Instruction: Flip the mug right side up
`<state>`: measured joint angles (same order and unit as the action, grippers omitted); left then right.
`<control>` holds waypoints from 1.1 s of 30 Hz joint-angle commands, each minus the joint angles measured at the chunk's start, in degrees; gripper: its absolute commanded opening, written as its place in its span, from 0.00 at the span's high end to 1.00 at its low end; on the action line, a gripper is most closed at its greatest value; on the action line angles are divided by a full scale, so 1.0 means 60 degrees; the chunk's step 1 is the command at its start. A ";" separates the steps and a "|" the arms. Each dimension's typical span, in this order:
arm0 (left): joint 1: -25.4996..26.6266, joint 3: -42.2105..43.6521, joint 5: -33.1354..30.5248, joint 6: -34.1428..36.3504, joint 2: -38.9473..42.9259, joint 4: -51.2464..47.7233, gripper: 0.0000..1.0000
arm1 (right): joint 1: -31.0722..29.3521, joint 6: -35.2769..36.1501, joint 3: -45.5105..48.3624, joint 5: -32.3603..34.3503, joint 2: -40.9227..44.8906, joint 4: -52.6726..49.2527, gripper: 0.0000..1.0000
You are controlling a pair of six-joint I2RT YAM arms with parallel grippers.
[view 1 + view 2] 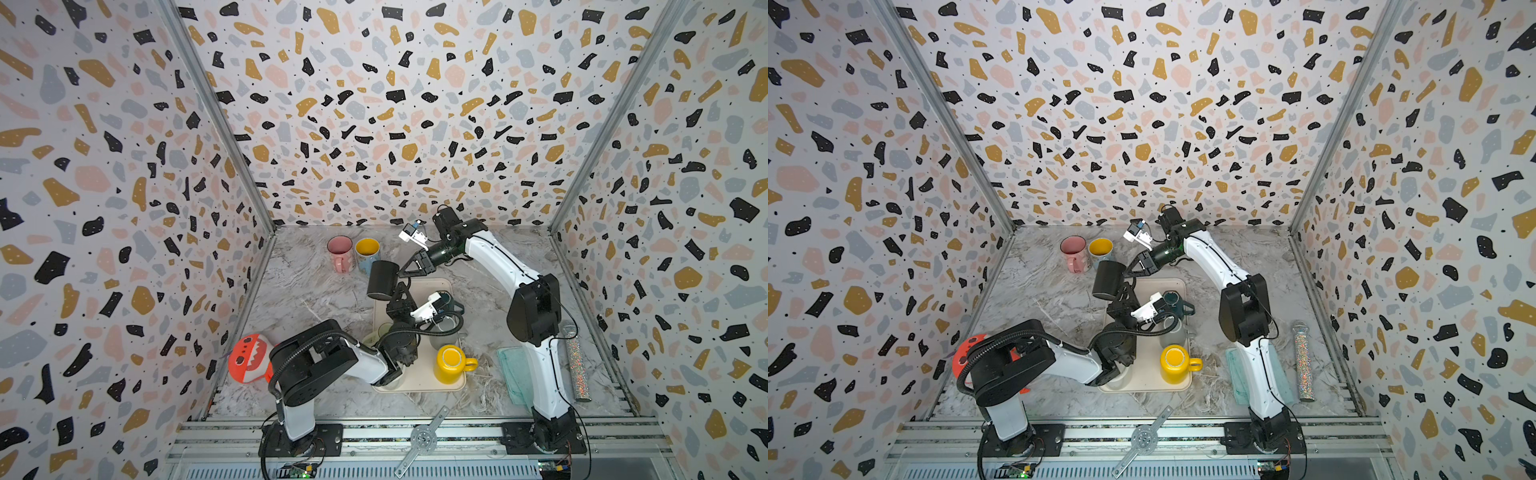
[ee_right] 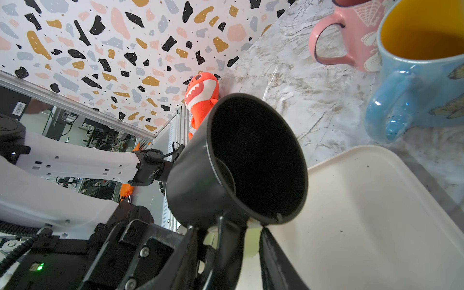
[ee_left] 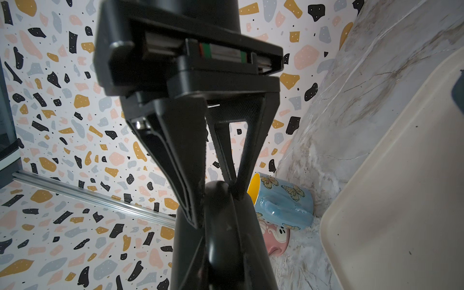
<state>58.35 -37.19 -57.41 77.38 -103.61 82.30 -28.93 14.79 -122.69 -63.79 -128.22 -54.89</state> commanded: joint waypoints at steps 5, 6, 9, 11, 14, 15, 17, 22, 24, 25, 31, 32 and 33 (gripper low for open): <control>0.0092 -0.0708 0.0594 0.0563 0.0146 0.3916 1.00 | -0.0118 0.0119 0.0551 0.0116 0.0334 -0.0263 0.71; 0.0097 -0.0729 0.0618 0.0596 0.0132 0.3909 1.00 | -0.0141 0.0117 0.0588 0.0088 0.0343 -0.0256 0.76; 0.0092 -0.0774 0.0678 0.0737 0.0101 0.3906 1.00 | -0.0185 0.0165 0.0655 -0.0001 0.0332 -0.0255 0.92; 0.0093 -0.0774 0.0676 0.0749 0.0100 0.3908 1.00 | -0.0179 0.0187 0.0702 -0.0047 0.0334 -0.0255 1.00; 0.0075 -0.0774 0.0669 0.0784 0.0090 0.3910 1.00 | -0.0194 0.0247 0.0754 -0.0077 0.0359 -0.0254 1.00; 0.0075 -0.0774 0.0654 0.0812 0.0083 0.3911 1.00 | -0.0203 0.0274 0.0785 -0.0062 0.0387 -0.0234 1.00; 0.0061 -0.0814 0.0593 0.0851 0.0058 0.3906 1.00 | -0.0203 0.0290 0.0921 -0.0068 0.0509 -0.0134 1.00; 0.0002 -0.1113 0.0258 0.0888 0.0013 0.3906 1.00 | -0.0194 -0.0096 0.1626 -0.0017 0.1039 0.0741 1.00; -0.0009 -0.1287 0.0066 0.0873 0.0001 0.3908 1.00 | -0.0202 -0.0232 0.1882 -0.0046 0.1207 0.1005 1.00; -0.0007 -0.1350 0.0023 0.0879 -0.0003 0.3906 1.00 | -0.0203 -0.0328 0.1989 -0.0029 0.1270 0.1142 1.00; 0.0002 -0.1578 -0.0093 0.0982 -0.0002 0.3906 0.92 | -0.0186 -0.0826 0.2458 -0.0005 0.1565 0.1851 1.00; -0.0001 -0.1595 -0.0100 0.1015 -0.0002 0.3917 0.89 | -0.0181 -0.0856 0.2492 -0.0052 0.1592 0.1938 1.00; 0.0001 -0.1608 -0.0107 0.1054 0.0005 0.3905 0.87 | -0.0170 -0.0907 0.2540 -0.0090 0.1622 0.2018 1.00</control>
<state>58.94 -41.87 -60.05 83.15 -105.78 79.77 -28.25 9.21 -109.78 -64.64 -119.39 -41.32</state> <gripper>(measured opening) 0.156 0.187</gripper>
